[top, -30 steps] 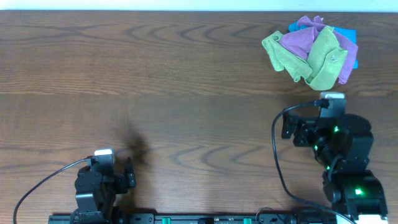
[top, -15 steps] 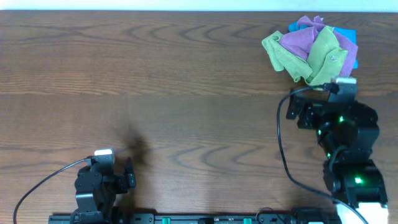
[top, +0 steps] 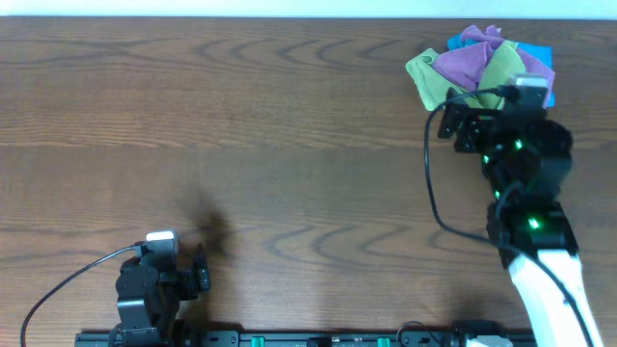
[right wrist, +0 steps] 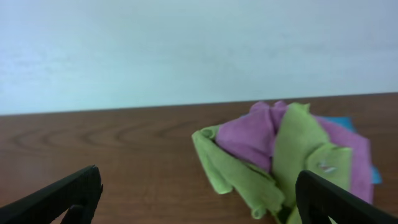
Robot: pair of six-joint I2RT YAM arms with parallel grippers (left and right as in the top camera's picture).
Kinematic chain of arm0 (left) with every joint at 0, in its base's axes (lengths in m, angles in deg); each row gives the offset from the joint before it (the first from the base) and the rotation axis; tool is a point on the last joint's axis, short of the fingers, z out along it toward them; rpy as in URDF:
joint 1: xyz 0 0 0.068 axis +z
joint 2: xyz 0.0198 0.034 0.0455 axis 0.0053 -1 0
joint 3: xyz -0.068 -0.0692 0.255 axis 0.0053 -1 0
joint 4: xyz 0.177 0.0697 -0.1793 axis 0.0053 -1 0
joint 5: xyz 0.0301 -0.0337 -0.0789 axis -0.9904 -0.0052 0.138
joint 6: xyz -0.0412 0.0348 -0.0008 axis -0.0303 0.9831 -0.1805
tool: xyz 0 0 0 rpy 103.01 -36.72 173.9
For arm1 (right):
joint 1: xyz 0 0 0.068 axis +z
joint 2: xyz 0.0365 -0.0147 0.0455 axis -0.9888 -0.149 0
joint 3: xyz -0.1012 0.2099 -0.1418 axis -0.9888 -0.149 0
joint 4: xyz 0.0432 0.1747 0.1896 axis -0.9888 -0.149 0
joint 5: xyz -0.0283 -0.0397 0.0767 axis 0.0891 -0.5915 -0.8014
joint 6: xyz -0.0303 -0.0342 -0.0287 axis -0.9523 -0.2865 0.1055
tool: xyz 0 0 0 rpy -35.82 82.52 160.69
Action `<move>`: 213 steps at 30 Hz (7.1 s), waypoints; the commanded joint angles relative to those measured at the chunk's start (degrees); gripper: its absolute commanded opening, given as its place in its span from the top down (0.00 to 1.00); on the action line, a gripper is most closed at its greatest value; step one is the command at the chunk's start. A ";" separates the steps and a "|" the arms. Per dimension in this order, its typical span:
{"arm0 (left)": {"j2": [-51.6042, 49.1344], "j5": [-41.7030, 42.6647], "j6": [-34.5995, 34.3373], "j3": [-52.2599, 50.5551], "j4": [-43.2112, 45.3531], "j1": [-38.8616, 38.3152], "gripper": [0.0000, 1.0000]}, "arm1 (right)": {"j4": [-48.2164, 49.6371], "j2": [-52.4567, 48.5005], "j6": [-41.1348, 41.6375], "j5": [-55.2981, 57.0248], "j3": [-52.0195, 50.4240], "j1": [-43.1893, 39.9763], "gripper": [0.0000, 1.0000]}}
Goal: Fold the cloth
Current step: 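Reach the right gripper toward the cloth pile at upper right, then grasp the lime green cloth's tagged corner with the right gripper, then pull the green cloth off the pile toward the table center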
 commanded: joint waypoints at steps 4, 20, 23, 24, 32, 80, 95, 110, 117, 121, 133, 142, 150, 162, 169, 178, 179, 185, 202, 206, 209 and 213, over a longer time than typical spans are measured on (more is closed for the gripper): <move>0.35 -1.68 1.46 -0.76 -3.43 -0.33 0.05 | 2.71 -9.79 1.92 -0.17 0.79 -0.92 0.01; 0.35 -1.68 1.46 -0.76 -3.43 -0.33 0.05 | 3.04 -27.21 1.05 -1.05 14.73 -6.75 0.01; 0.37 -1.68 1.46 -0.76 -3.43 -0.33 0.05 | 0.46 -30.29 0.39 -0.74 19.91 -7.34 0.01; 0.35 -1.68 1.46 -0.76 -3.43 -0.33 0.05 | -0.37 -31.10 0.42 -0.61 21.35 -7.56 0.01; 0.37 -1.66 1.44 -0.76 -3.43 -0.33 0.05 | -6.21 -38.77 1.86 -0.22 31.30 -12.20 0.01; 0.37 -1.68 1.46 -0.76 -3.43 -0.33 0.05 | -3.96 -54.29 14.36 -5.38 32.17 -21.35 0.35; 0.37 -1.68 1.46 -0.76 -3.43 -0.33 0.05 | -4.20 -56.17 14.43 -6.27 32.17 -21.33 0.71; 0.35 -1.68 1.46 -0.76 -3.43 -0.33 0.05 | 0.20 -59.45 14.51 -8.46 32.17 -21.29 0.96; 0.37 -1.68 1.44 -0.76 -3.43 -0.33 0.05 | -0.50 -57.35 14.64 -13.88 32.54 -21.29 0.99; 0.37 -1.68 1.46 -0.76 -3.43 -0.33 0.05 | -2.91 -53.00 13.66 -13.90 32.54 -21.29 0.99; 0.37 -1.68 1.46 -0.76 -3.43 -0.33 0.05 | -15.63 -37.55 6.29 -14.23 32.54 -21.24 0.99; 0.35 -1.68 1.46 -0.76 -3.43 -0.33 0.05 | -20.87 -26.95 3.74 -15.54 32.54 -21.22 0.99; 0.37 -1.66 1.46 -0.76 -3.43 -0.33 0.05 | -26.93 -19.47 2.75 -19.39 32.54 -20.22 0.99; 0.37 -1.68 1.46 -0.76 -3.43 -0.33 0.05 | -29.27 -14.32 4.31 -26.71 32.79 -10.03 0.99; 0.35 -1.68 1.46 -0.76 -3.43 -0.33 0.05 | -28.22 -14.32 6.36 -28.02 32.81 2.38 0.99; 0.37 -1.70 1.46 -0.76 -3.43 -0.33 0.05 | -25.20 -15.10 9.33 -27.82 32.81 17.49 0.99; 0.37 -1.70 1.46 -0.76 -3.43 -0.33 0.05 | -24.46 -15.45 9.57 -27.85 32.81 18.91 0.99; 0.37 -1.68 1.46 -0.76 -3.43 -0.33 0.05 | -17.05 -18.08 13.51 -29.16 32.81 25.46 0.99; 0.37 0.17 1.38 -0.76 -2.80 -0.33 0.05 | -17.49 -28.46 7.50 -25.92 32.81 26.18 0.99; 0.37 7.76 0.68 -0.76 -0.57 -0.33 0.05 | -19.61 -31.78 2.86 -17.16 32.81 20.28 0.99; 0.37 11.56 0.37 -0.76 0.33 -0.33 0.05 | -17.42 -33.16 2.80 -10.51 32.81 15.17 0.47; 0.35 14.67 0.37 -0.76 3.43 -0.33 0.05 | -16.59 -32.44 3.72 -11.58 32.92 13.31 0.38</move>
